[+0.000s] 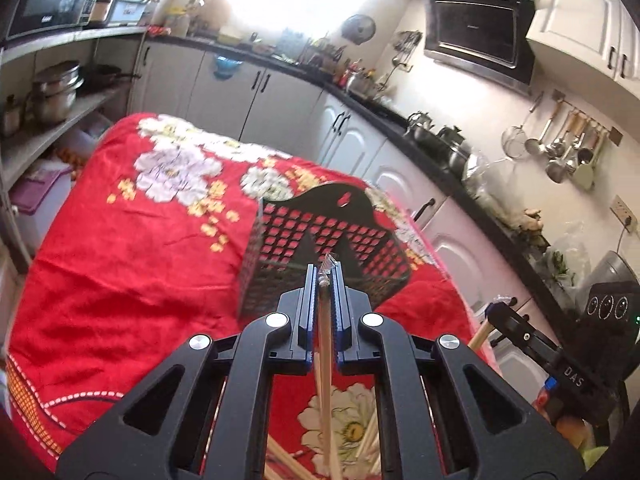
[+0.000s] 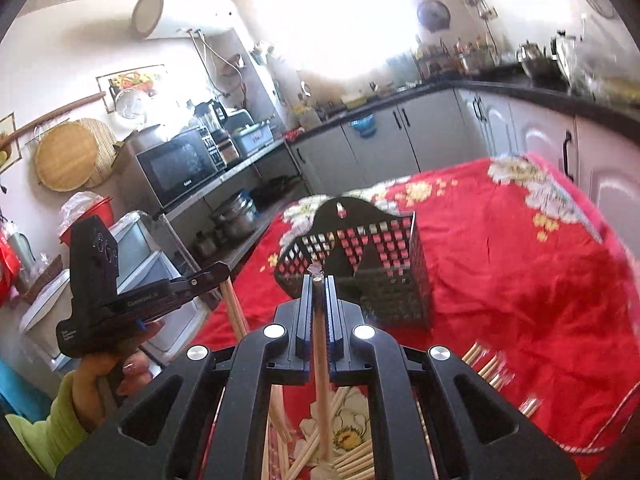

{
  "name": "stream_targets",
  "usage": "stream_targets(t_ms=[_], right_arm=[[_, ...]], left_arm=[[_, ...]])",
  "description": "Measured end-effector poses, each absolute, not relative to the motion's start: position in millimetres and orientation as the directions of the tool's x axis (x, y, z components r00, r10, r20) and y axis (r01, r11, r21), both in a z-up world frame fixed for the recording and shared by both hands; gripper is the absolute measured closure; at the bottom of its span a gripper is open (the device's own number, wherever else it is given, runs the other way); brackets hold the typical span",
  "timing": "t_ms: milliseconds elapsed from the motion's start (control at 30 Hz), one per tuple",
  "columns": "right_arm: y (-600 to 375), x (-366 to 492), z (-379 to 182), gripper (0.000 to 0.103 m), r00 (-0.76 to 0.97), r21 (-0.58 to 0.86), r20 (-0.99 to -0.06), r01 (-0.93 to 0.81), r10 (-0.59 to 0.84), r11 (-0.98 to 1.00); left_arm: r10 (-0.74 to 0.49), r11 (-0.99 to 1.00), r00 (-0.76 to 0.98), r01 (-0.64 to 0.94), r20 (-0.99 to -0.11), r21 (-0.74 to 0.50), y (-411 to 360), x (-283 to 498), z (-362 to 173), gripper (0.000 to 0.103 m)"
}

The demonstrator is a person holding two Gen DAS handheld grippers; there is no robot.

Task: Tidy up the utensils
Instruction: 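Lift both held chopsticks upright and carry them over the grey caddy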

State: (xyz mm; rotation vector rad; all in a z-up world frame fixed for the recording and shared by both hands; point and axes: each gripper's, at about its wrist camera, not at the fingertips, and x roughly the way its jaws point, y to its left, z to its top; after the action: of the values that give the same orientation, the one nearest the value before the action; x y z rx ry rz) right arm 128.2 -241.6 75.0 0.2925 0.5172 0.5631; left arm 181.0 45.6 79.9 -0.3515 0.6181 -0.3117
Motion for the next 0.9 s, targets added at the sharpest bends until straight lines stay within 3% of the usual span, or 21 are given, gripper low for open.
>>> stream_targets(t_ms=[900], right_arm=[[-243, 149, 165, 0.097, 0.818, 0.259, -0.184, -0.494, 0.544, 0.830]], left_arm=[[-0.354, 0.920, 0.884, 0.270, -0.306, -0.282, 24, 192, 199, 0.100]])
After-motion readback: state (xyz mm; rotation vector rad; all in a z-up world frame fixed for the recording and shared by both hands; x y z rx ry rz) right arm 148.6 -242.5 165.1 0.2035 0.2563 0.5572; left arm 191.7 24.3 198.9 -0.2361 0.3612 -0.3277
